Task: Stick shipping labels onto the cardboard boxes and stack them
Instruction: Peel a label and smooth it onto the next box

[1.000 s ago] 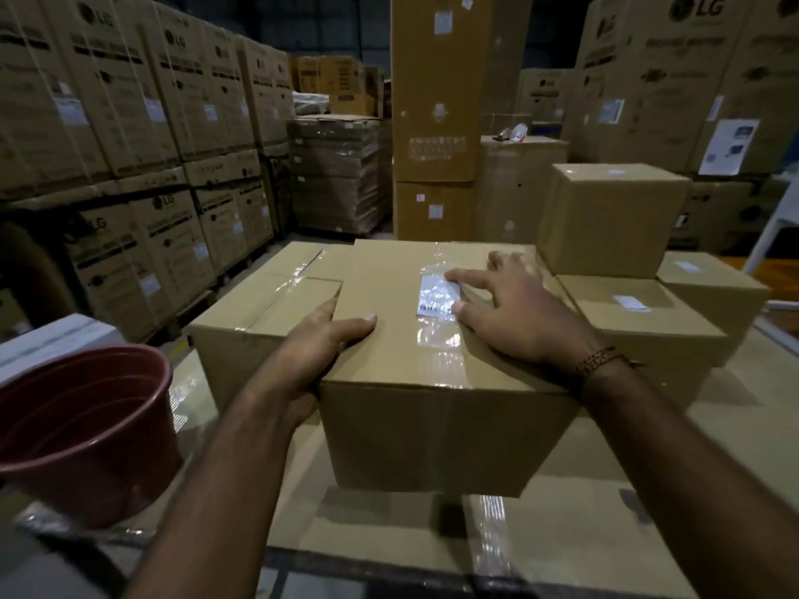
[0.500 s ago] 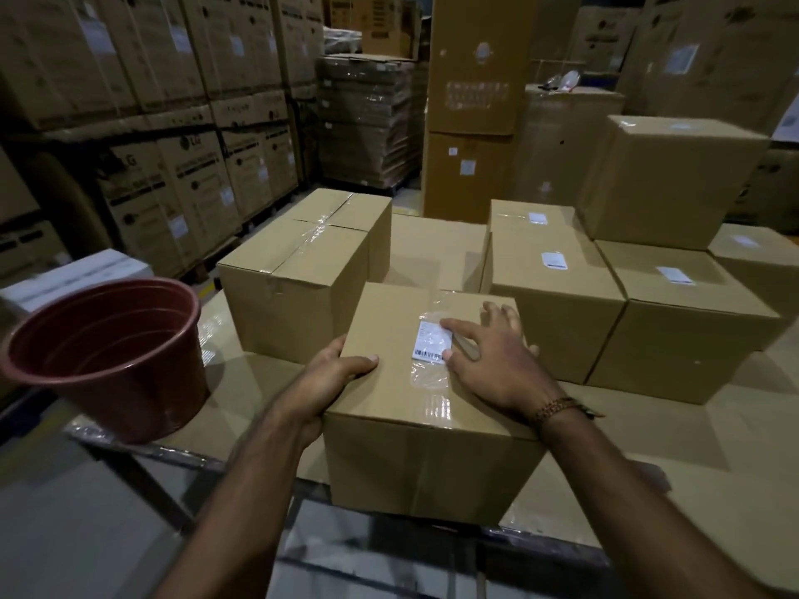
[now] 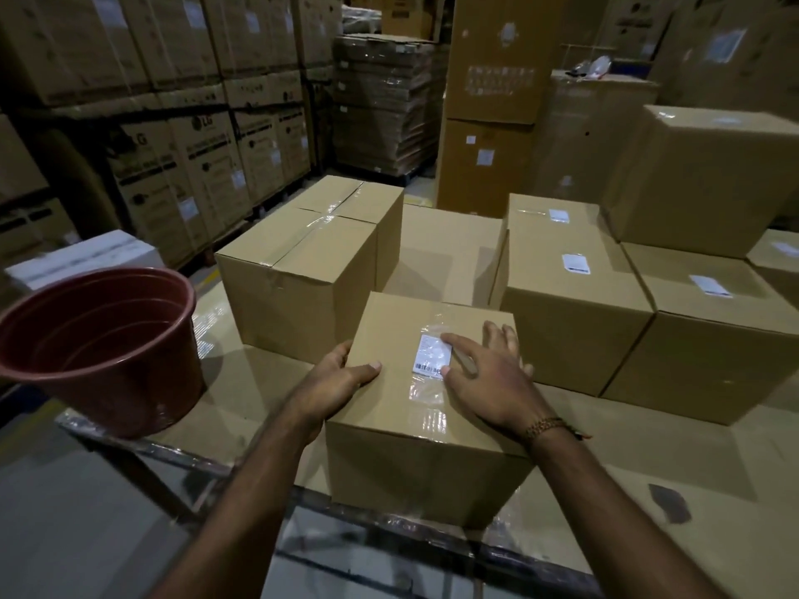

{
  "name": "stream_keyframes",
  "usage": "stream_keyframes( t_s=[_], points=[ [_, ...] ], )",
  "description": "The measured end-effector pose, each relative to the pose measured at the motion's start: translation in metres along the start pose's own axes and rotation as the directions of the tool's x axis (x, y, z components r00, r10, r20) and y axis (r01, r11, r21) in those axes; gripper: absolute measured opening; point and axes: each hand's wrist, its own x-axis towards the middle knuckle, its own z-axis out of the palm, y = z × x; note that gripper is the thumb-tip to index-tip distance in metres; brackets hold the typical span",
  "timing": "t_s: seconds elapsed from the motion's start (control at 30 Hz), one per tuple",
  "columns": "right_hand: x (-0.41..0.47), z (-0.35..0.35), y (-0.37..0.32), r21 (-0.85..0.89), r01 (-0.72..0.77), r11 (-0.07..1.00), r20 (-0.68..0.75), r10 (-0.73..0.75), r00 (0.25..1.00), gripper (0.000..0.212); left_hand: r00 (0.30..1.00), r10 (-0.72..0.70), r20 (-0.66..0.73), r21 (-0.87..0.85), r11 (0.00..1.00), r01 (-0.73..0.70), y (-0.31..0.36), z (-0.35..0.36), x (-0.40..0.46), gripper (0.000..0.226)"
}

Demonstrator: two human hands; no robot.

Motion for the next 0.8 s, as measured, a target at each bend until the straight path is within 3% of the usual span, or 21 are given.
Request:
stream_keyframes(
  t_s=[0.07, 0.13, 0.23, 0.33, 0.4, 0.67, 0.8],
  points=[
    [0.004, 0.002, 0.000, 0.010, -0.016, 1.000, -0.007, 0.016, 1.000, 0.058, 0.988, 0.135, -0.072, 0.271, 0.956, -0.111, 0.000, -0.001, 0.012, 0.078],
    [0.005, 0.004, -0.002, -0.008, -0.029, 1.000, -0.027, 0.029, 0.999, 0.058, 0.939, 0.338, -0.065, 0.563, 0.789, -0.245, 0.007, 0.006, 0.018, 0.091],
    [0.003, 0.006, -0.005, -0.010, -0.040, 0.999, -0.030, 0.040, 0.999, 0.057, 0.837, 0.531, 0.129, 0.689, 0.559, -0.461, 0.024, 0.020, 0.020, 0.068],
    [0.005, 0.003, -0.009, -0.002, -0.079, 0.997, -0.010, 0.078, 0.997, 0.056, 0.846, 0.439, 0.303, 0.750, 0.437, -0.496, 0.026, 0.027, 0.030, 0.060],
    [0.007, 0.002, -0.013, 0.009, -0.109, 0.994, 0.012, 0.109, 0.994, 0.056, 0.872, 0.365, 0.326, 0.811, 0.367, -0.456, 0.019, 0.026, 0.038, 0.067],
    [0.014, -0.006, -0.026, -0.022, -0.163, 0.986, 0.088, 0.165, 0.982, 0.072, 0.907, 0.242, 0.343, 0.852, 0.327, -0.410, 0.025, 0.025, 0.044, 0.080],
    [0.020, -0.008, -0.026, -0.050, -0.162, 0.986, 0.058, 0.165, 0.985, 0.081, 0.915, 0.220, 0.338, 0.862, 0.319, -0.395, 0.024, 0.025, 0.045, 0.083]
  ],
)
